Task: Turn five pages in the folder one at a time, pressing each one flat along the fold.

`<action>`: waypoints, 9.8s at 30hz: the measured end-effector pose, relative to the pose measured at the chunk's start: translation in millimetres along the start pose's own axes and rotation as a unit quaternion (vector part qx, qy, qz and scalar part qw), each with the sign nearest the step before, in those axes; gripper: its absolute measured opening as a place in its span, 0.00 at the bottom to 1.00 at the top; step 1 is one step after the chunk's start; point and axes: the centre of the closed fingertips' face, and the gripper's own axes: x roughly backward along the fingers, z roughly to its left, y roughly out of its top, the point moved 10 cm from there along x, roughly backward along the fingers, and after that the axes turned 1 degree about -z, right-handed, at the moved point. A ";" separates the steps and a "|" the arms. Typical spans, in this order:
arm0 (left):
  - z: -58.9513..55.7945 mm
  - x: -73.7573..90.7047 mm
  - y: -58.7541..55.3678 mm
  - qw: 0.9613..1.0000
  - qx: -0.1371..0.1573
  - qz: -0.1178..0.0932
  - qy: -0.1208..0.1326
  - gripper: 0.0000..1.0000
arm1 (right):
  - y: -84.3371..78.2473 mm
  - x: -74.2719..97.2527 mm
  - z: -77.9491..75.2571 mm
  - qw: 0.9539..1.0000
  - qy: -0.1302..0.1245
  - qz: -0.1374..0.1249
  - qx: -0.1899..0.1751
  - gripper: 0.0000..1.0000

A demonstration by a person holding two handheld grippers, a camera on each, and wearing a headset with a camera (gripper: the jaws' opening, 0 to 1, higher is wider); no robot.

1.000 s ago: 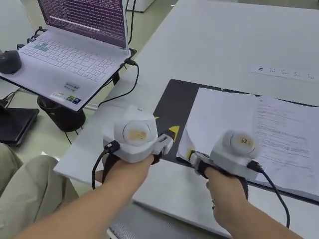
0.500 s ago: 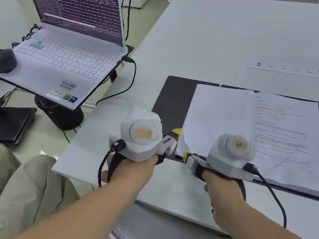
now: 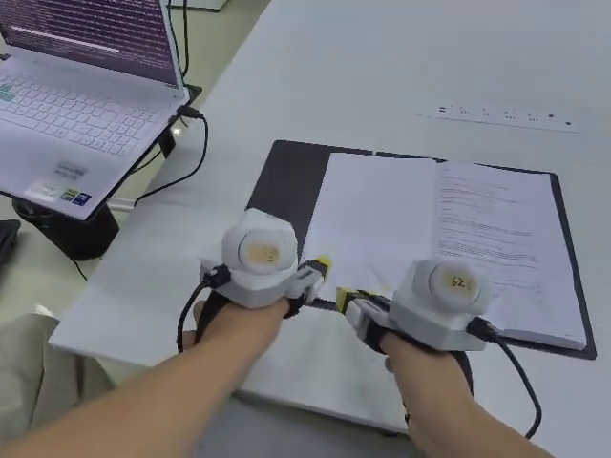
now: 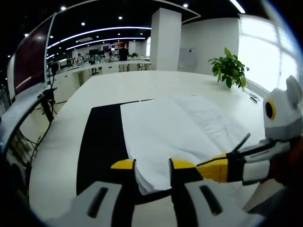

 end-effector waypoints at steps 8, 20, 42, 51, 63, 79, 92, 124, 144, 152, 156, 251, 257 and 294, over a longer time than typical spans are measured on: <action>-9.2 -4.9 -22.8 0.999 -0.008 0.035 0.006 0.26 | 20.8 10.8 -33.2 0.999 -0.030 -0.032 -0.023 0.00; -8.1 -2.3 -34.6 0.999 -0.019 0.018 0.023 0.25 | 50.7 -9.9 -69.8 0.997 -0.043 -0.060 0.007 0.00; -6.3 -6.9 -39.4 1.000 -0.014 0.002 0.023 0.25 | 73.3 -47.9 -92.4 0.993 -0.056 -0.072 0.080 0.00; -7.2 -6.8 -39.9 1.000 -0.011 -0.003 0.025 0.25 | 87.1 -59.2 -100.9 0.992 -0.064 -0.079 0.072 0.00; -7.4 -7.6 -39.9 1.000 -0.007 -0.005 0.026 0.25 | 104.5 -77.5 -108.6 0.991 -0.064 -0.085 0.075 0.00; -7.3 -6.7 -40.7 1.000 -0.005 -0.009 0.026 0.25 | 127.3 -99.5 -114.5 0.989 -0.075 -0.088 0.089 0.00; -7.3 -6.2 -41.0 1.000 -0.003 -0.012 0.026 0.25 | 157.1 -139.1 -139.6 0.987 -0.081 -0.090 0.106 0.00; -8.4 -6.3 -41.3 1.000 -0.005 -0.014 0.025 0.25 | 147.1 -138.7 -143.6 0.987 -0.055 -0.092 0.122 0.00; -7.9 -5.9 -40.9 1.000 -0.010 -0.012 0.026 0.25 | 128.5 -104.9 -128.4 0.989 -0.038 -0.079 0.117 0.00; -8.4 -7.2 -41.7 0.999 -0.012 -0.012 0.027 0.25 | 115.6 -82.4 -116.1 0.990 -0.034 -0.080 0.109 0.00; -8.6 -7.6 -41.9 0.999 -0.013 -0.012 0.027 0.25 | 110.0 -78.0 -117.9 0.990 -0.027 -0.088 0.110 0.00; -9.2 -1.6 -37.7 0.999 -0.004 0.000 0.033 0.25 | -5.4 87.2 -43.4 0.995 0.014 -0.031 -0.095 0.00; -10.8 -1.7 -27.2 0.999 0.022 0.045 0.010 0.32 | 13.5 116.8 -38.0 0.993 -0.004 -0.055 -0.102 0.00; -19.8 110.8 54.1 0.997 0.064 -0.051 -0.015 0.85 | 67.6 196.6 -67.6 0.985 -0.131 -0.103 0.036 0.62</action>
